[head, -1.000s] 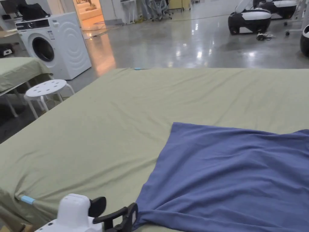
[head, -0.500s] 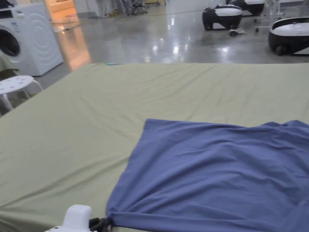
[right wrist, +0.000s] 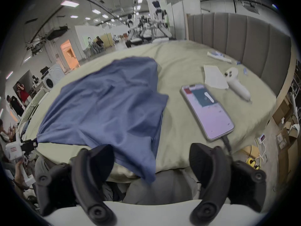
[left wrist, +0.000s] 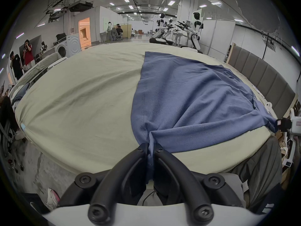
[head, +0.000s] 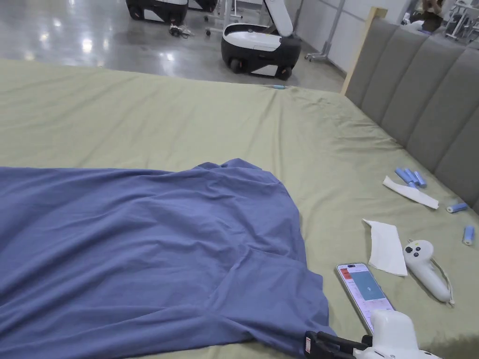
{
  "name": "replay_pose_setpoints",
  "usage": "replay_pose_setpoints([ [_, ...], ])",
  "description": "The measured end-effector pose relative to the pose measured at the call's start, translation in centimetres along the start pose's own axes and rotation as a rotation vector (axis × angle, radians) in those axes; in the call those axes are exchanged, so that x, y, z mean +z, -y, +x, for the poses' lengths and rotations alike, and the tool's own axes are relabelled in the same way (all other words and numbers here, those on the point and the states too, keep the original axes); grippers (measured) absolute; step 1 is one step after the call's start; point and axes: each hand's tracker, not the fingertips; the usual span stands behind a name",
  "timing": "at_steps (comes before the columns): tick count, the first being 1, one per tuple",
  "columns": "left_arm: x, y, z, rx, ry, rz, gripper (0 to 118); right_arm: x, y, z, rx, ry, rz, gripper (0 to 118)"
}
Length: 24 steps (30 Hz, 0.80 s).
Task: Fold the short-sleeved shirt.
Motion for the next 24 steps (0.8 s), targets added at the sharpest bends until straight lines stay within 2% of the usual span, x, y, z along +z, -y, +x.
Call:
replay_pose_setpoints([
  [1,-0.2,0.0,-0.2,0.002,0.0,0.001,4,-0.6,-0.1,0.2,-0.015,-0.014,-0.034,92],
  [2,-0.1,0.0,-0.2,0.005,0.0,0.002,4,-1.1,-0.1,0.4,-0.037,-0.024,-0.069,66],
  [3,-0.1,0.0,-0.3,0.009,0.002,0.002,4,-1.4,0.0,0.3,-0.033,-0.009,-0.062,57],
  [4,0.0,0.0,-0.3,0.014,0.004,0.003,4,-1.0,0.0,0.1,-0.001,0.012,-0.045,54],
  [5,-0.2,0.1,-0.6,0.02,0.005,0.004,4,-0.7,-0.2,-0.1,0.031,0.009,-0.059,46],
  [6,-0.2,0.1,-0.6,0.027,0.008,0.004,4,-0.5,-0.3,-0.2,0.043,0.015,-0.052,31],
  [7,-0.2,0.2,-0.6,0.033,0.008,0.006,4,-0.3,-0.1,-0.2,0.037,-0.008,-0.036,10],
  [8,-0.1,0.2,-0.5,0.037,0.007,0.008,4,0.2,0.1,-0.8,0.021,-0.055,-0.023,5],
  [11,0.6,-0.1,-0.3,0.039,0.001,0.018,4,0.7,0.1,-1.5,0.053,-0.032,-0.021,5],
  [12,1.1,-0.6,-0.5,0.091,0.038,0.025,4,1.2,-0.2,-1.8,0.052,-0.033,0.004,5],
  [14,2.0,-2.4,-1.1,0.289,0.215,0.072,4,2.6,-1.7,-1.6,-0.015,-0.107,0.08,5],
  [15,2.4,-3.5,-1.2,0.309,0.239,0.111,4,3.2,-3.1,-1.6,-0.037,-0.147,0.125,5],
  [16,2.6,-5.2,-0.2,0.253,0.193,0.136,4,3.2,-4.6,-1.8,-0.025,-0.158,0.138,5],
  [18,2.2,-8.4,1.4,0.122,0.121,0.177,4,1.8,-7.5,-2.0,0.041,-0.118,0.177,5],
  [19,1.3,-10.0,1.6,0.101,0.112,0.179,4,0.7,-9.2,-2.2,0.051,-0.116,0.163,5],
  [22,-2.7,-13.9,0.3,0.195,0.213,0.179,4,-3.1,-13.2,-2.1,0.006,-0.166,0.151,5],
  [24,-5.1,-16.4,0.1,0.194,0.196,0.16,4,-6.1,-15.7,-2.0,0.003,-0.158,0.119,5],
])
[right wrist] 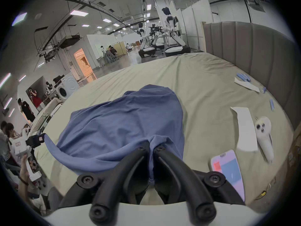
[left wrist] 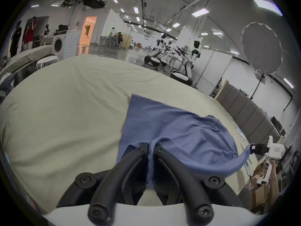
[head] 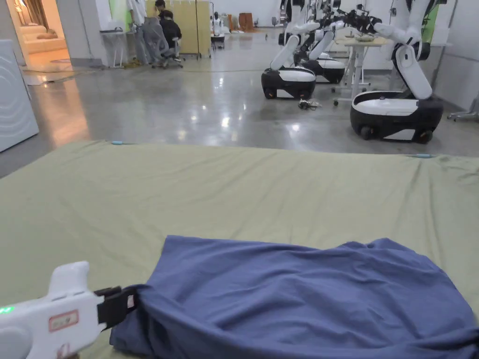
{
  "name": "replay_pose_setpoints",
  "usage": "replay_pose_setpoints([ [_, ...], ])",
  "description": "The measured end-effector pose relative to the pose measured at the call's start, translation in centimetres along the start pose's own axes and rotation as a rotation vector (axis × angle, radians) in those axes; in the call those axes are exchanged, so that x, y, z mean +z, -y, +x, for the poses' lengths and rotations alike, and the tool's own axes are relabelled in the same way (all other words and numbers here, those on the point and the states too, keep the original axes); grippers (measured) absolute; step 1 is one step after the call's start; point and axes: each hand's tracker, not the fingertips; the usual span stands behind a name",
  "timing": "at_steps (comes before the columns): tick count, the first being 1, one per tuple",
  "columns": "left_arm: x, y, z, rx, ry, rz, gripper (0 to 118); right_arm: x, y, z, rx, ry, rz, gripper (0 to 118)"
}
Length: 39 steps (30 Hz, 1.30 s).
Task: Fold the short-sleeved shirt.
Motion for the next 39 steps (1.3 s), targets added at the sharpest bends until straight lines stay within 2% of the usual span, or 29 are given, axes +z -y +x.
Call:
replay_pose_setpoints([
  [3,-2.9,-2.5,0.3,-0.051,-0.079,-0.062,4,-4.0,-2.1,0.5,0.004,0.056,-0.007,5],
  [6,-5.9,-4.0,-1.8,0.031,-0.064,-0.088,4,-6.6,-3.7,0.1,-0.019,0.07,-0.036,5],
  [9,-8.1,-3.8,-1.0,0.0,-0.095,-0.1,4,-8.6,-3.9,-0.7,0.035,0.106,-0.093,5],
  [10,-8.6,-3.8,-1.1,0.002,-0.099,-0.103,5,-9.2,-3.8,-0.9,0.035,0.11,-0.09,5],
  [11,-8.9,-3.8,-1.2,-0.004,-0.099,-0.114,15,-9.7,-3.6,-0.9,0.035,0.118,-0.088,5],
  [12,-8.9,-3.6,-1.4,-0.015,-0.117,-0.115,25,-10.0,-3.4,-0.8,0.035,0.125,-0.089,13],
  [13,-8.7,-3.9,-1.1,-0.026,-0.117,-0.112,46,-10.1,-3.1,-0.6,0.033,0.126,-0.094,40],
  [14,-7.8,-3.8,-1.0,-0.055,-0.121,-0.076,67,-10.1,-2.9,-0.4,0.025,0.128,-0.111,95],
  [15,-6.2,-3.7,-0.8,-0.077,-0.097,-0.016,67,-9.9,-2.6,0.0,0.015,0.126,-0.115,111],
  [16,-5.0,-3.8,-0.6,-0.079,-0.08,0.01,67,-9.1,-2.3,0.3,0.005,0.111,-0.091,110],
  [17,-3.9,-3.6,-0.3,-0.084,-0.056,0.036,67,-7.9,-2.1,0.4,-0.011,0.078,-0.023,103],
  [19,-0.7,-3.4,0.2,-0.125,0.007,0.115,67,-5.9,-1.9,0.3,-0.027,0.054,0.016,102],
  [25,7.3,-1.2,3.5,-0.265,-0.06,0.277,65,2.4,0.2,-2.2,0.019,0.006,0.248,102],
  [27,9.6,0.3,4.4,-0.27,-0.049,0.307,62,5.1,1.9,-3.4,0.043,0.004,0.29,91],
  [30,12.3,3.4,6.9,-0.293,-0.007,0.365,59,8.2,4.8,-5.0,0.086,-0.047,0.351,83],
  [31,13.0,4.2,7.5,-0.299,-0.003,0.363,54,8.8,5.5,-5.4,0.099,-0.049,0.367,71],
  [32,13.6,5.2,7.9,-0.314,-0.001,0.377,43,9.5,6.3,-6.0,0.117,-0.044,0.375,56],
  [34,14.7,6.6,8.7,-0.352,0.003,0.386,33,10.5,7.5,-7.0,0.141,-0.013,0.388,21],
  [35,15.2,7.3,9.2,-0.371,0.004,0.382,17,10.8,7.9,-7.2,0.147,-0.018,0.384,3],
  [36,15.5,7.6,9.5,-0.375,0.006,0.362,0,11.0,8.1,-7.5,0.15,-0.035,0.372,1],
  [38,16.2,8.1,9.8,-0.355,0.014,0.364,0,11.3,8.7,-8.1,0.185,-0.053,0.375,0],
  [39,16.5,8.2,9.9,-0.352,0.028,0.355,0,11.5,8.9,-8.5,0.228,-0.03,0.388,0],
])
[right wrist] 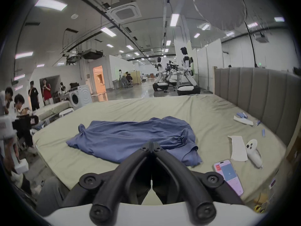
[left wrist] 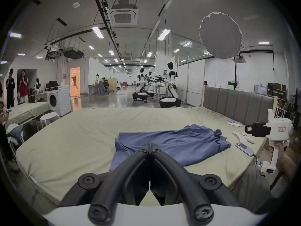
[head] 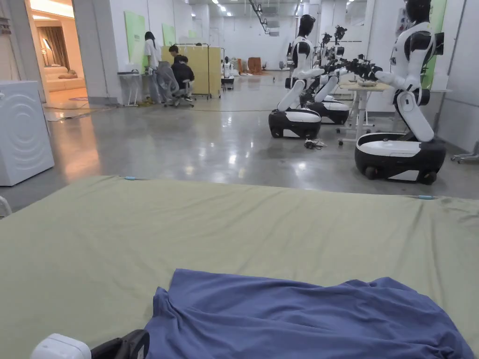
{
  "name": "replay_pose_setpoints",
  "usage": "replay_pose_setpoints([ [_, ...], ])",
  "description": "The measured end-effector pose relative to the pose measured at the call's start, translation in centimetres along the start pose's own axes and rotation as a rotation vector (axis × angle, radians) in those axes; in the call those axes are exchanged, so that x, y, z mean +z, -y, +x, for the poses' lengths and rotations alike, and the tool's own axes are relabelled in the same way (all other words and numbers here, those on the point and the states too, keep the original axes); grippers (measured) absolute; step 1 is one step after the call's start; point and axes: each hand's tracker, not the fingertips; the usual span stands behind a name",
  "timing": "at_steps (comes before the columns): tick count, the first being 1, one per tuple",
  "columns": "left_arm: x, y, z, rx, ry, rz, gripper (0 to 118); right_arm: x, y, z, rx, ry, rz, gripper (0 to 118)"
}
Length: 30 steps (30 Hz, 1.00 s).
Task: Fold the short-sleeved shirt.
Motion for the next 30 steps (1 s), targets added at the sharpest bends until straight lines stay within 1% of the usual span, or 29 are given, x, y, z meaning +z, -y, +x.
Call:
replay_pose_setpoints([
  [2,0.1,0.3,-0.4,0.002,-0.03,0.001,0,0.1,-0.2,-0.5,0.017,-0.016,-0.013,0],
  [3,0.0,0.2,-0.6,0.004,-0.03,-0.029,0,0.2,-0.2,-0.7,0.011,-0.024,-0.007,0],
  [7,0.1,0.7,-1.8,0.023,-0.068,-0.037,0,0.3,-0.5,-1.1,0.007,-0.039,0.005,0],
  [9,0.1,0.8,-2.4,0.049,-0.05,-0.054,0,0.6,-0.7,-1.3,-0.002,-0.052,0.004,0],
  [10,0.3,0.9,-2.7,0.057,-0.075,-0.045,0,0.7,-0.7,-1.3,-0.004,-0.052,0.002,0],
  [14,-1.6,1.4,-4.2,0.088,-0.084,-0.092,0,1.3,-0.8,-1.6,-0.004,-0.057,-0.024,0],
  [15,-2.6,1.5,-4.8,0.1,-0.062,-0.133,6,1.4,-0.8,-1.5,-0.009,-0.063,-0.026,0],
  [16,-3.8,1.8,-5.4,0.108,-0.052,-0.179,16,1.4,-0.7,-1.5,-0.015,-0.068,-0.027,0],
  [17,-5.2,2.3,-6.4,0.111,-0.025,-0.236,47,1.6,-0.8,-1.6,-0.023,-0.072,-0.03,0],
  [18,-6.8,3.0,-6.6,0.149,0.018,-0.263,59,1.5,-0.7,-1.4,-0.029,-0.072,-0.032,0],
  [23,-13.6,5.8,-9.8,0.224,-0.042,-0.409,59,1.1,0.1,-0.6,-0.051,-0.054,-0.069,0],
  [27,-18.2,6.9,-11.5,0.217,-0.114,-0.466,58,0.9,0.8,0.4,-0.097,-0.033,-0.104,0],
  [29,-19.8,7.0,-12.2,0.261,-0.11,-0.529,56,0.8,1.0,0.8,-0.115,-0.021,-0.119,0],
  [30,-20.5,7.0,-12.4,0.238,-0.107,-0.542,55,0.7,1.2,1.1,-0.122,-0.011,-0.126,0],
])
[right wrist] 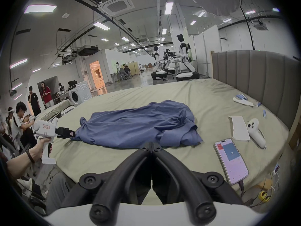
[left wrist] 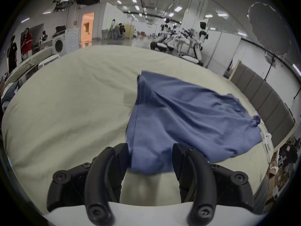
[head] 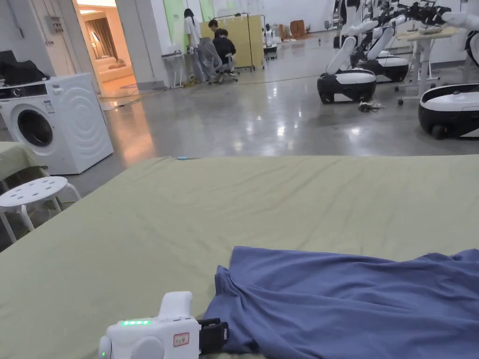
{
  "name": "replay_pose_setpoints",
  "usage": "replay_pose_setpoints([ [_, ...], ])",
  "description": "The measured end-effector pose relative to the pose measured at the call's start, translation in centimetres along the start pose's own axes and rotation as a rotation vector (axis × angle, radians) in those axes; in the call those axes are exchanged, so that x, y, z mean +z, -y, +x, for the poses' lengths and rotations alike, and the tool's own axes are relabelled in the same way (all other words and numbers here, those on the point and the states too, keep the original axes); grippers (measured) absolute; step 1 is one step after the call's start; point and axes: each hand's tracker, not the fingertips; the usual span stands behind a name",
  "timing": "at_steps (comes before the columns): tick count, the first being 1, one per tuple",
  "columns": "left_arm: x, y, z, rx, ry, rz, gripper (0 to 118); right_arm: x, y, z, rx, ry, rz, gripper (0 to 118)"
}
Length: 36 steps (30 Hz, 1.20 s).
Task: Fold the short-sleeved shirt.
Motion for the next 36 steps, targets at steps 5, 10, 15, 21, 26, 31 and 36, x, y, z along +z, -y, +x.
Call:
replay_pose_setpoints([
  [5,-2.4,-0.6,1.1,-0.033,-0.073,-0.121,30,-0.8,0.4,0.9,-0.032,0.035,-0.045,0],
  [10,-4.0,-0.8,1.9,-0.154,-0.114,-0.178,3,-2.8,-0.3,1.9,-0.053,0.069,-0.086,10],
  [15,-3.7,-0.8,2.1,-0.147,-0.11,-0.179,3,-10.5,-0.1,7.0,-0.177,0.132,-0.241,109],
  [21,-4.0,-0.4,2.6,-0.16,-0.125,-0.168,3,-19.3,0.1,10.5,-0.199,0.242,-0.384,104],
  [26,-4.0,0.3,3.8,-0.201,-0.157,-0.145,3,-18.9,-0.5,10.2,-0.067,0.234,-0.419,48],
  [31,-2.2,-0.7,2.3,-0.18,-0.115,-0.121,2,-17.6,-0.5,9.7,-0.142,0.213,-0.349,12],
  [36,3.1,-0.6,1.9,-0.213,-0.096,-0.052,2,-14.4,-0.5,8.2,-0.068,0.215,-0.311,11],
])
